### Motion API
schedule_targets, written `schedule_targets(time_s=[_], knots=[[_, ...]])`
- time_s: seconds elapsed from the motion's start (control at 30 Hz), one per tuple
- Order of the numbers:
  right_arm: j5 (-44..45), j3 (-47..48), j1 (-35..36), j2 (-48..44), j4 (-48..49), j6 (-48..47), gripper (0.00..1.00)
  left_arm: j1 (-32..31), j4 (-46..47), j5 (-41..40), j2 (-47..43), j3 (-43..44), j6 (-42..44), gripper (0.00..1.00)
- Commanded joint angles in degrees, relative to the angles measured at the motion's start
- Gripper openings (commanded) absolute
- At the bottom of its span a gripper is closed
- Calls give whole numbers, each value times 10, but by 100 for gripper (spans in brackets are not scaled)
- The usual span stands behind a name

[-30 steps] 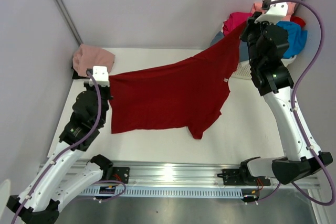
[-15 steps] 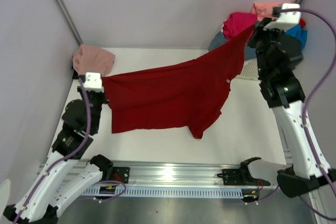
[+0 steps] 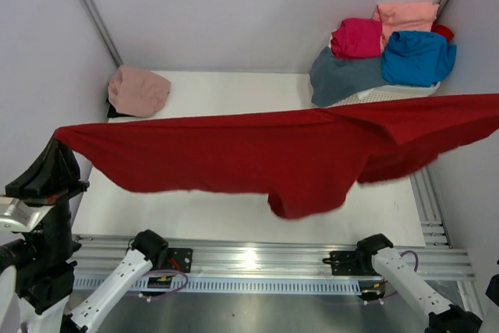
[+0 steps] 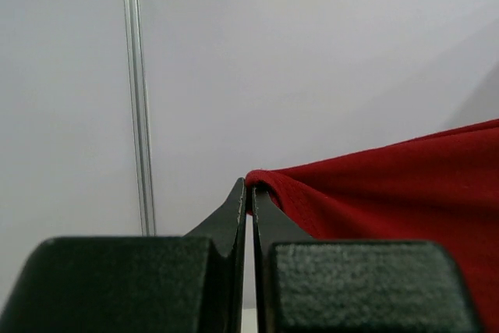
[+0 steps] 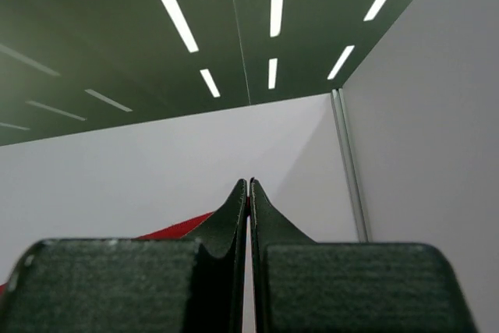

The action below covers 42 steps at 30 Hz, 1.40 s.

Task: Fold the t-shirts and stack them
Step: Flatten out the tshirt

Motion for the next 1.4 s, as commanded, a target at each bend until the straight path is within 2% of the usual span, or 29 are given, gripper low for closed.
schedule_targets(time_s=[0.0,0.17,0.27,0.37,0.5,0.57,0.63,0.73,0.83,1.37], knots=[[44,-18,0,68,-3,-37,0,2,2,-67,39,4,45,1],[85,-77,2,129,42,-45,0,2,14,-92,108,-43,48,1],[92,-88,0,215,41,-34,0,4,65,-127,197,-70,69,1],[85,-103,-14,277,38,-11,0,7,64,-128,273,-74,74,1],[56,-144,-36,372,33,53,0,7,134,-155,384,-97,94,1],[49,-160,-36,428,36,76,0,10,137,-158,461,-96,93,1],[48,-176,-34,483,37,87,0,9,104,-180,543,-55,77,1],[54,-201,-24,519,42,114,0,6,95,-213,609,-34,62,1],[51,-231,-16,521,70,123,0,4,92,-224,624,-33,46,1],[93,-263,-5,515,49,165,0,2,73,-255,628,-47,19,1]])
